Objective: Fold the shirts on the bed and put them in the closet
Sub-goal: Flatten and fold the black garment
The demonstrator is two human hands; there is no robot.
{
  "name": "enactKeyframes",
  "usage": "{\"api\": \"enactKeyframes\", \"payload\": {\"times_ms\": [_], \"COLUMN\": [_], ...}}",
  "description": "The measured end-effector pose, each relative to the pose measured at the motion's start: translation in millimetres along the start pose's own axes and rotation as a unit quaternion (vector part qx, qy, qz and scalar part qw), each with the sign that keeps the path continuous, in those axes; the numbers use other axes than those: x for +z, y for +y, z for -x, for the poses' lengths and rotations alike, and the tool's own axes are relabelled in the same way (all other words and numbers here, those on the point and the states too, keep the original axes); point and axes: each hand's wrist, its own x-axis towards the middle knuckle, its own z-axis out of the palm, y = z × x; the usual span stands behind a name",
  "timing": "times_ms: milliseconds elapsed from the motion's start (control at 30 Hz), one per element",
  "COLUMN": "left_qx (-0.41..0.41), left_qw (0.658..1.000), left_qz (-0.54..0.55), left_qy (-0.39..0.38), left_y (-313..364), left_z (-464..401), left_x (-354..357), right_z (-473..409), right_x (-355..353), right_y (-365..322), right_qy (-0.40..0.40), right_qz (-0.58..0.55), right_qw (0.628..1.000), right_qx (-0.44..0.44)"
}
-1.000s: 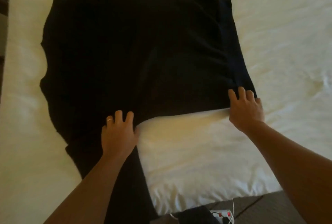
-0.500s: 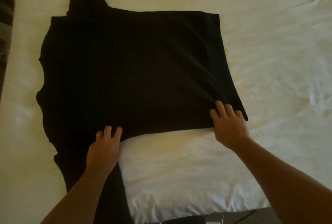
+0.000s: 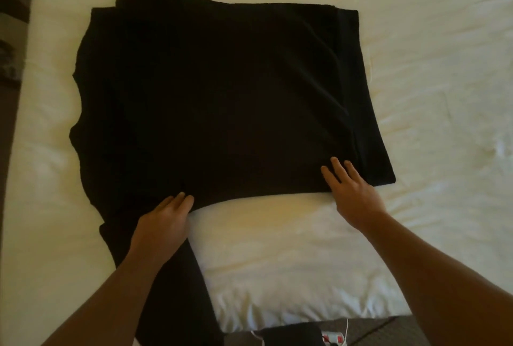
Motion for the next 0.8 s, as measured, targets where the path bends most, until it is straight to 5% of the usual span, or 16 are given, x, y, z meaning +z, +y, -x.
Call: {"api": "enactKeyframes", "payload": {"times_ms": [167, 433, 800], "left_qx": [0.009, -0.153, -0.143], "left_qw": [0.999, 0.953, 0.978], "left_qz": [0.024, 0.238, 0.127], "left_qy": [0.045, 0.107, 0.079], "left_y": [-9, 3, -14], "left_z": [1, -13, -96], "left_x": [-17, -37, -106], "right_z": [-1, -29, -89], "right_x": [-10, -41, -92], "right_y": [1, 9, 37], "right_qy": [0.046, 0.062, 0.138], "right_qz": [-0.002, -0.096, -0.161], "right_qw": [0.998, 0.987, 0.973], "right_qx": [0.048, 0.11, 0.094]}}
